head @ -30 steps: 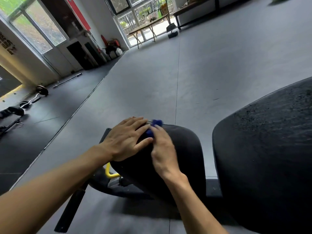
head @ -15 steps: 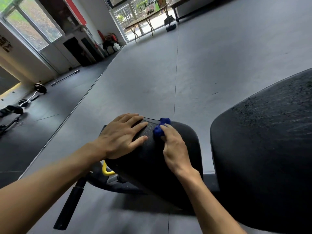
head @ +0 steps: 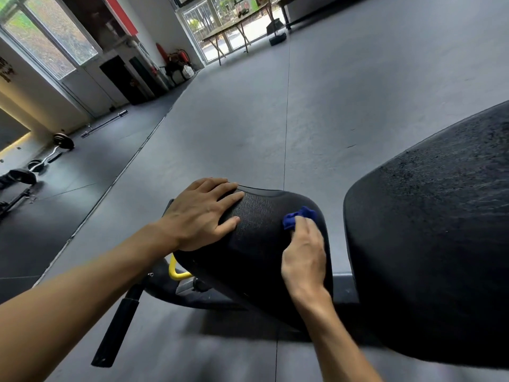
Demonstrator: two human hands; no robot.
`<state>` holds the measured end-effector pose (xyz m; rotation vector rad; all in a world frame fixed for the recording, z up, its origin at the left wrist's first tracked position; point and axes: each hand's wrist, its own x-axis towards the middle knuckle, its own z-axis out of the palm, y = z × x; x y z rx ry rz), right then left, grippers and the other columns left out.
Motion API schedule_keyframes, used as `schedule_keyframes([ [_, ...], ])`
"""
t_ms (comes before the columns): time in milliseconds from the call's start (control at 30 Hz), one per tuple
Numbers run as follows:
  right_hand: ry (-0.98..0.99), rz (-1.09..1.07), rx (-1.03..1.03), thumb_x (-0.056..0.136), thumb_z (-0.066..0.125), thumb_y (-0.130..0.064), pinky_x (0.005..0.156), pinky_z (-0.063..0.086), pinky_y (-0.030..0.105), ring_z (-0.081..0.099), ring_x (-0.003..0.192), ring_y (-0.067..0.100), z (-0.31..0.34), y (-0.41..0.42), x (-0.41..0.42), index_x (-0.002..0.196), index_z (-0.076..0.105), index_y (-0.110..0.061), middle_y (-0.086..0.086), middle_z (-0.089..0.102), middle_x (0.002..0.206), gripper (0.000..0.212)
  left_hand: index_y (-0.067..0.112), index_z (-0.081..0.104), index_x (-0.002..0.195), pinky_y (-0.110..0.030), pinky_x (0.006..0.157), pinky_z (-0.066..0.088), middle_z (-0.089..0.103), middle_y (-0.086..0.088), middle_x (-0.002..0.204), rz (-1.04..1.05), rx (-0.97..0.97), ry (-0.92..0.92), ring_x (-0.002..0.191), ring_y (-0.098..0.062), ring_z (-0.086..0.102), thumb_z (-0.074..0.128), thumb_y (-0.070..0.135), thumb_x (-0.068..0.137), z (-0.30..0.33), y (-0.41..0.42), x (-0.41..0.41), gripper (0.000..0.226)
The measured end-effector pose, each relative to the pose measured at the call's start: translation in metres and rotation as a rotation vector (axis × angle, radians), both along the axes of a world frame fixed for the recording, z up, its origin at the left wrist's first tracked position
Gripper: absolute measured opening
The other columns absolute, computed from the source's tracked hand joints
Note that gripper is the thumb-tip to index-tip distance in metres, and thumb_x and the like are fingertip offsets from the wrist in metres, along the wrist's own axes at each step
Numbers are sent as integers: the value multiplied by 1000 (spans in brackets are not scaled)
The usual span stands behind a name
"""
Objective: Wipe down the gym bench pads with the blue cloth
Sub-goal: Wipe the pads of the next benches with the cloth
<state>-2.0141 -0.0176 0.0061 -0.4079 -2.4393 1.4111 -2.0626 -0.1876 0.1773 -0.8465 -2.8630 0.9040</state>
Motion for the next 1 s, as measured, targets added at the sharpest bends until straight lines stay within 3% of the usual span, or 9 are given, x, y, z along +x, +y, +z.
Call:
schedule_keyframes([
  [133,207,313,-120,99,51,-3,119,29,30,42,141,22,6,8,-39,138,58,-13,5,52,147,41,37,42,153,-45,116,31,46,5,155,-80,-116,-27,144,-24,39,20,64,100,2,4,0,63],
  [233,111,314,-227,97,49,-1,102,30,8,52,130,20,2,36,-80,125,66,-17,0,58,134,36,46,32,156,-45,117,25,39,9,161,-110,-150,-45,147,-22,33,12,68,100,4,8,1,64],
  [267,69,264,-238,97,49,0,96,29,7,54,127,22,-5,44,-82,121,67,-18,1,59,133,35,48,29,156,-45,118,24,36,10,162,-109,-152,-53,148,-22,31,10,70,99,4,8,1,64],
  [400,-62,34,-198,100,45,-4,97,34,21,53,124,27,-37,54,-32,123,63,-16,5,57,135,31,51,29,155,-44,117,24,37,12,161,-110,-124,-43,147,-21,31,4,73,97,3,9,0,66],
  [533,113,54,-123,96,54,0,112,40,43,51,132,31,-27,4,33,132,60,-7,12,58,138,37,52,32,154,-44,115,27,40,13,159,-110,-103,-44,146,-20,34,6,74,97,2,9,0,66],
  [667,251,270,-151,99,54,-3,120,31,35,41,142,19,-11,6,9,141,56,-13,5,52,147,44,51,32,154,-43,116,27,39,13,160,-105,-100,-43,146,-20,34,6,74,96,2,8,3,67],
  [833,28,-42,-201,100,52,-4,106,40,31,57,123,28,-47,47,28,132,61,-10,7,62,133,34,51,38,151,-44,117,27,42,15,157,-92,-79,-24,145,-20,35,11,73,96,1,9,2,65],
  [933,94,-110,-146,94,60,4,110,42,40,54,129,33,-39,7,76,132,62,-6,13,61,136,39,53,36,151,-43,116,27,41,17,157,-104,-69,-19,145,-18,34,9,74,95,1,9,2,65],
  [1000,190,-58,-113,89,63,7,115,36,38,49,135,30,-20,-22,82,135,61,-7,13,58,141,47,53,36,150,-42,116,27,41,17,157,-106,-70,-14,145,-18,34,9,74,95,1,7,3,65],
])
